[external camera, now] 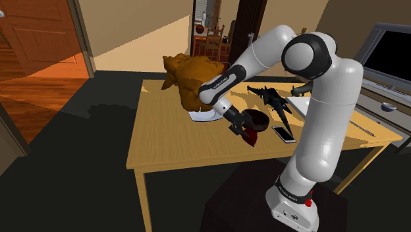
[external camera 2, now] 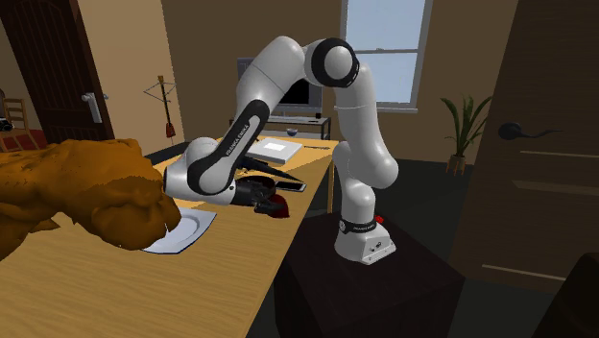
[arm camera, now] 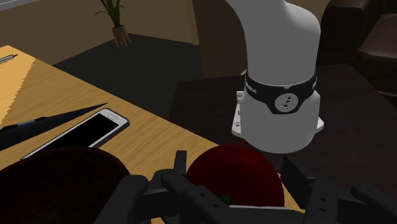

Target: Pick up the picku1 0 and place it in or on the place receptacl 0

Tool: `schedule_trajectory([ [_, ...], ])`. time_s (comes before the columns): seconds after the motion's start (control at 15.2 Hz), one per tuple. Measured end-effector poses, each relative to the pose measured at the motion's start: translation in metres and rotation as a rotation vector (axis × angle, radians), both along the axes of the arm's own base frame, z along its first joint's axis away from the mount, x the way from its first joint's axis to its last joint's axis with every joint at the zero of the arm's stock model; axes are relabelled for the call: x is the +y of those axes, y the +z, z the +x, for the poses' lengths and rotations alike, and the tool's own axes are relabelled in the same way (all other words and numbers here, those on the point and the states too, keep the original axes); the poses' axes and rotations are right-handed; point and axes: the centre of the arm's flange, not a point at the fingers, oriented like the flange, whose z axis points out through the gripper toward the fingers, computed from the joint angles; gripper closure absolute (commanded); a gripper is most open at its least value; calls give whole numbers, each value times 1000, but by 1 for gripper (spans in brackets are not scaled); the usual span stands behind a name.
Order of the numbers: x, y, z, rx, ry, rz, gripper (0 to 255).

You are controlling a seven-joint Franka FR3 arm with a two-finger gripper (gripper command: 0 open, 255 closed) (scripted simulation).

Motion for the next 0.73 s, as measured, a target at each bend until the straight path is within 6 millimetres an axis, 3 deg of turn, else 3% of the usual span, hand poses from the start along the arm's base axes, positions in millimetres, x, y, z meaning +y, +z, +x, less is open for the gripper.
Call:
schedule_trajectory([
  [0.73, 0, 57, -1, 0, 0, 0, 255],
])
